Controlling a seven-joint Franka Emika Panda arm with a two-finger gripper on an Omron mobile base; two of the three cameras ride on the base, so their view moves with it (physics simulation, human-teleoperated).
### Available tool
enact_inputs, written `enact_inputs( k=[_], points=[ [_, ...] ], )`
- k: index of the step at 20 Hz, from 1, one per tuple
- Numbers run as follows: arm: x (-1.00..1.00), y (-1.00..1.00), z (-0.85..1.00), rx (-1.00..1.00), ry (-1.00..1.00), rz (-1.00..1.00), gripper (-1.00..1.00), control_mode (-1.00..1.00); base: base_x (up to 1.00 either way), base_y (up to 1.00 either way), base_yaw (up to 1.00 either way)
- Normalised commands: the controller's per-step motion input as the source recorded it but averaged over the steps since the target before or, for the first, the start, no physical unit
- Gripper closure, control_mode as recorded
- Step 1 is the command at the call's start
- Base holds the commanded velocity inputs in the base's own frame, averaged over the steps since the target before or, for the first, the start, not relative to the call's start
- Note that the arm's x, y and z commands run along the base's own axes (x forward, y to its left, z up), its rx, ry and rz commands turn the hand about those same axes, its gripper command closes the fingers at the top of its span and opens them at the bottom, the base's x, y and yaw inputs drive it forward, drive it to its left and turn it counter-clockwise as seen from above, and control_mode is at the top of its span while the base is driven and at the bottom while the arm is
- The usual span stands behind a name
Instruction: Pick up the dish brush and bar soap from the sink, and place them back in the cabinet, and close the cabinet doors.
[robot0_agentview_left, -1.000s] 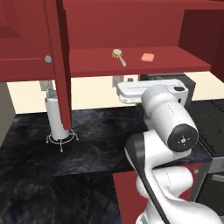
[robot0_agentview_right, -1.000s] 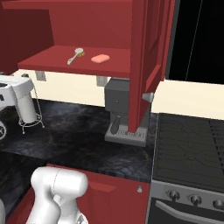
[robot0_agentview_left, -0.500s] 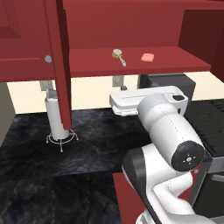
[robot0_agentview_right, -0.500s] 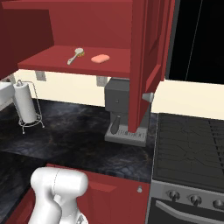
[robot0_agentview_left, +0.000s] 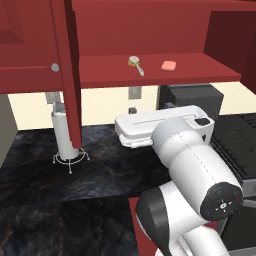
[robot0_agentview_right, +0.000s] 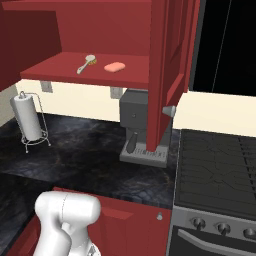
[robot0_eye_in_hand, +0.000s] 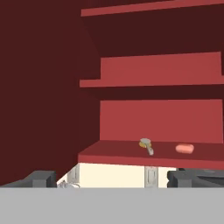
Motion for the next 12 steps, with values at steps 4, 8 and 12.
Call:
enact_inputs(
  k=[4, 8, 12],
  points=[
    [-0.26, 0.33, 0.0, 0.0, 0.0, 0.01, -1.0, -1.0, 0.0, 0.0, 0.0],
    [-0.18, 0.34, 0.0, 0.0, 0.0, 0.01, -1.0, -1.0, 0.0, 0.0, 0.0],
    [-0.07, 0.36, 0.0, 0.0, 0.0, 0.01, -1.0, -1.0, 0.0, 0.0, 0.0]
  ],
)
